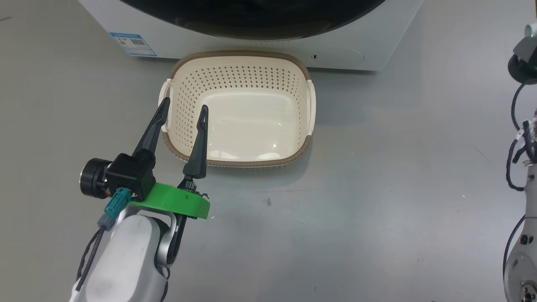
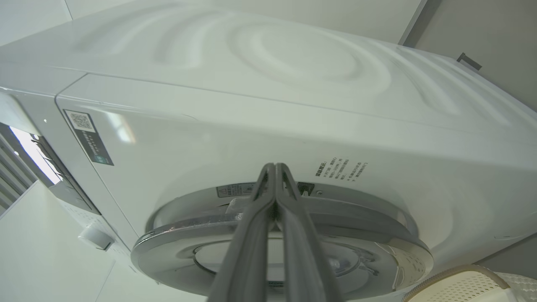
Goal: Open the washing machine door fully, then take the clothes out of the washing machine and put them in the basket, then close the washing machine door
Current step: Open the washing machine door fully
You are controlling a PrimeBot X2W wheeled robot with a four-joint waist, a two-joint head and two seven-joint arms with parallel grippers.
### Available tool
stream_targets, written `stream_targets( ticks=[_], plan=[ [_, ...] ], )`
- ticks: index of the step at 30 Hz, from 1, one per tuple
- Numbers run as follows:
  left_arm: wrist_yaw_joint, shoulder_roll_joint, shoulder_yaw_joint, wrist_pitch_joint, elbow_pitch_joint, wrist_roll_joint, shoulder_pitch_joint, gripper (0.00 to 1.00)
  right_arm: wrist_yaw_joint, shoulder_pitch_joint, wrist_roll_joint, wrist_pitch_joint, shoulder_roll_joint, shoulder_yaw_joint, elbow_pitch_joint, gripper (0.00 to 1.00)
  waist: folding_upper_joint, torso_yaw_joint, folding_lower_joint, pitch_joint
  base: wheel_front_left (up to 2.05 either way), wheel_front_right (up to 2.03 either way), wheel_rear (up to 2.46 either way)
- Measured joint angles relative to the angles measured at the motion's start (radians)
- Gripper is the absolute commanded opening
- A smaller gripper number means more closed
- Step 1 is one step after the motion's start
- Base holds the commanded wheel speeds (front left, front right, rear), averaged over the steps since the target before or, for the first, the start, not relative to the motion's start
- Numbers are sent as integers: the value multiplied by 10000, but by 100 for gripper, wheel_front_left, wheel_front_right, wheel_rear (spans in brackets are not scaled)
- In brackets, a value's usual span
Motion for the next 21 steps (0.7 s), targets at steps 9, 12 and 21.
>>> stream_targets(
  ticks=[9,12,21],
  plan=[
    [219,-25,-81,0,-123,-134,-230,100,-435,-1244,334,1323,-546,364,412,0,0,515,0,480,0,0,0],
    [301,-33,-215,0,-150,-165,-265,100,-614,-1589,324,1695,-748,537,525,0,0,648,0,619,0,0,0],
    [407,-42,-405,0,-205,-336,-433,100,-855,-2489,199,2429,-1114,1016,805,0,0,1034,0,932,0,0,0]
  ],
)
